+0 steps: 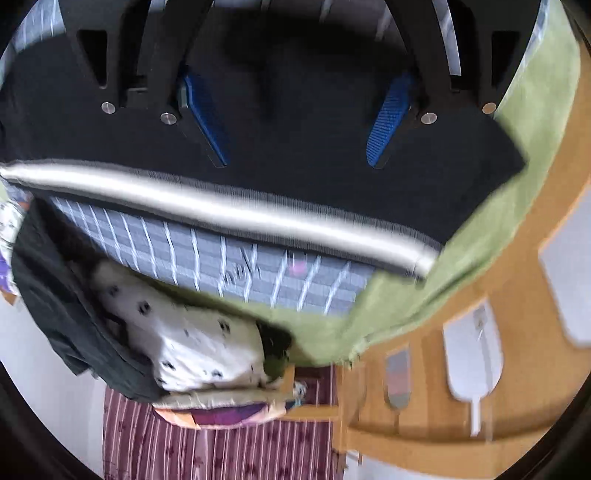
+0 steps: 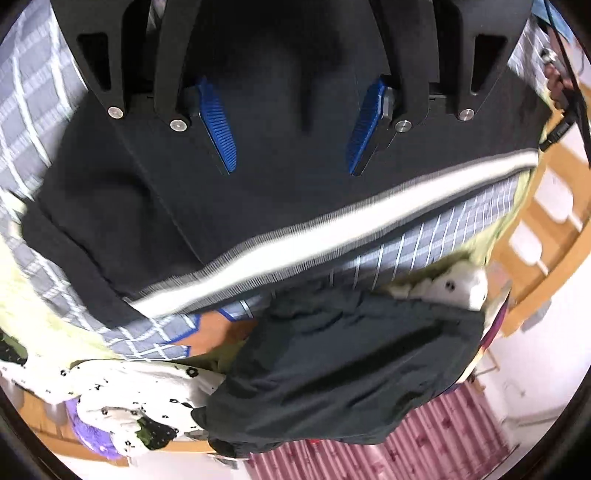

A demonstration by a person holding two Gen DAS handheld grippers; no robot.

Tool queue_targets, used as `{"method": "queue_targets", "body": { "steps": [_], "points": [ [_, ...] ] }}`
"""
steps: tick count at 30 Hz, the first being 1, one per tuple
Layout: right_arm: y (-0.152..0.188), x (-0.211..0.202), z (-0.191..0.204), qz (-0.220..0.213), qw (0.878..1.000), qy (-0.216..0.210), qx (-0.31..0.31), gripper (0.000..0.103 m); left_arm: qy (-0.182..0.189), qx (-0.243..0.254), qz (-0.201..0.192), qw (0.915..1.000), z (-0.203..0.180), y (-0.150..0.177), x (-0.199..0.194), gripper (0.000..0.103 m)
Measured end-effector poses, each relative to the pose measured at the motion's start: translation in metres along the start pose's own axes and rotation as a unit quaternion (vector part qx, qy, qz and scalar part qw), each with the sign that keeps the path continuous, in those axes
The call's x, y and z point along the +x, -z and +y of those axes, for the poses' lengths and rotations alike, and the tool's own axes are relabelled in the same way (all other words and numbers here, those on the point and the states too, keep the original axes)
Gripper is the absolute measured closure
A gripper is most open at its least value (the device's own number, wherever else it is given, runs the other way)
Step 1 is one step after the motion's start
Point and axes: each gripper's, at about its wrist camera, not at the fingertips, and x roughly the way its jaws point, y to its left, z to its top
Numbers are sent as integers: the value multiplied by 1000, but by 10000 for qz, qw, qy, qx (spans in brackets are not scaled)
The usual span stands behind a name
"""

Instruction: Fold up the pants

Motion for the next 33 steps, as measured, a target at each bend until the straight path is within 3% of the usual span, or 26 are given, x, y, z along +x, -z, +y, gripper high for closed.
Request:
{"method": "queue_targets", "body": {
  "steps": [4, 6, 9, 13, 20, 24, 25, 28, 30, 33],
  "points": [
    [47, -43, -21, -108, 9991, 383, -112, 38, 625, -629, 398, 9953, 35, 56, -24, 29],
    [64, -54, -38, -42, 9993, 364, 105, 35, 937, -926, 594, 9895, 52, 80, -26, 29],
    [85, -59, -63, 65, 9982, 228, 544, 34, 1180, -1492, 713, 9791, 73, 92, -15, 29],
    [90, -54, -80, -27, 9952, -83, 976, 34, 1510, -2007, 696, 9654, 82, 83, 0, 29],
    [56, -18, -79, -73, 9939, -20, 1103, 37, 1180, -1770, 592, 9753, 62, 59, 32, 31],
    [32, 12, -80, -51, 9933, 64, 1152, 55, 868, -1884, 540, 9768, 61, 47, 46, 58],
    [27, 18, -81, -53, 9930, 95, 1176, 56, 848, -1918, 558, 9762, 61, 43, 50, 64],
    [16, 27, -80, -61, 9922, 223, 1227, 72, 870, -1968, 639, 9745, 64, 35, 54, 84],
    [12, 23, -79, -232, 9914, 201, 1272, 82, 894, -2011, 633, 9734, 63, 28, 52, 90],
    [-2, 3, -74, -511, 9914, 108, 1203, 89, 700, -1744, 554, 9806, 48, 14, 37, 91]
  ]
}}
